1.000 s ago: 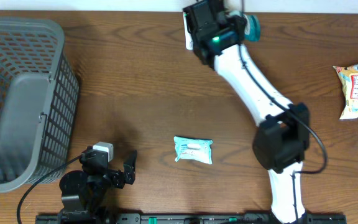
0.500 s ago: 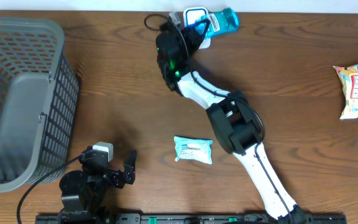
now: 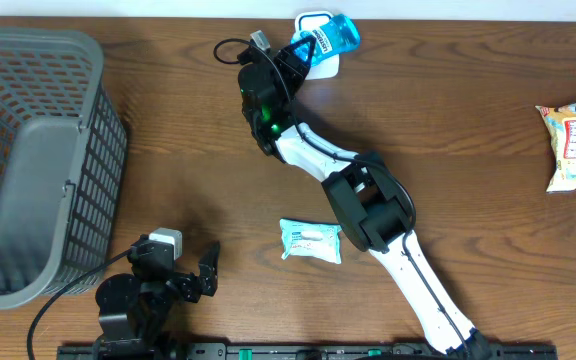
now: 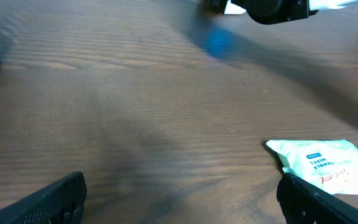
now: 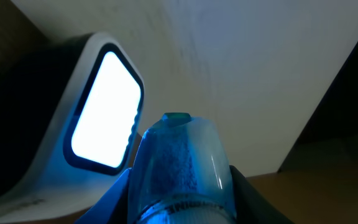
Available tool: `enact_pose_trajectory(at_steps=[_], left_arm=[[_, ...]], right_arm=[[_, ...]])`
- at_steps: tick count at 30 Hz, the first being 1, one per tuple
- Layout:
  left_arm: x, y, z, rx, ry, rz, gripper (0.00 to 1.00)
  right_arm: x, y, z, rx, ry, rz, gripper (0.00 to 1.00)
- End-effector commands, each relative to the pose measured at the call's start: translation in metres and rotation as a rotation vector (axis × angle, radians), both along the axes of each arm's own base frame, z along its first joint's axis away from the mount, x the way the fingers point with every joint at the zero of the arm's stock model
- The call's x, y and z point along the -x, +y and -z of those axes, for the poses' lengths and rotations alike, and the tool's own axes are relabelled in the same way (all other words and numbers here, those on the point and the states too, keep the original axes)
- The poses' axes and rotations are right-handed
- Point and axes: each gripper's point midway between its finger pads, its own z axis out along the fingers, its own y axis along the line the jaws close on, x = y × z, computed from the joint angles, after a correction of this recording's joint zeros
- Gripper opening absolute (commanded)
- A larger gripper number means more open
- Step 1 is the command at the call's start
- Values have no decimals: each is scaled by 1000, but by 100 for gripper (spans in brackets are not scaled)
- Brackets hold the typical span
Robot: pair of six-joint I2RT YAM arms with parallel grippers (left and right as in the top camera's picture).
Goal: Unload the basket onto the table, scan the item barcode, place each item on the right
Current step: 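Carry the bottle up to the scanner and hold it there, then move the bottle to the right edge beside the snack bag and release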
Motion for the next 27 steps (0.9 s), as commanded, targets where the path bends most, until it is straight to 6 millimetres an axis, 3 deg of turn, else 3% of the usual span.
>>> enact_pose_trajectory(at_steps=[1, 11, 18, 22, 27], left_arm=[[0, -1, -3, -12, -15, 10, 98], [0, -1, -3, -12, -15, 10, 98], [0, -1, -3, -12, -15, 10, 98], [0, -1, -3, -12, -15, 10, 98], [0, -1, -3, -12, -15, 10, 98]], right_arm=[[-7, 5, -41, -128, -117, -38, 18], [-16, 17, -45, -175, -142, -125, 19], [-20, 5, -59, -124, -152, -100, 18], [-17, -23, -78, -108, -205, 2, 18], [-13, -95, -78, -116, -199, 258, 17]])
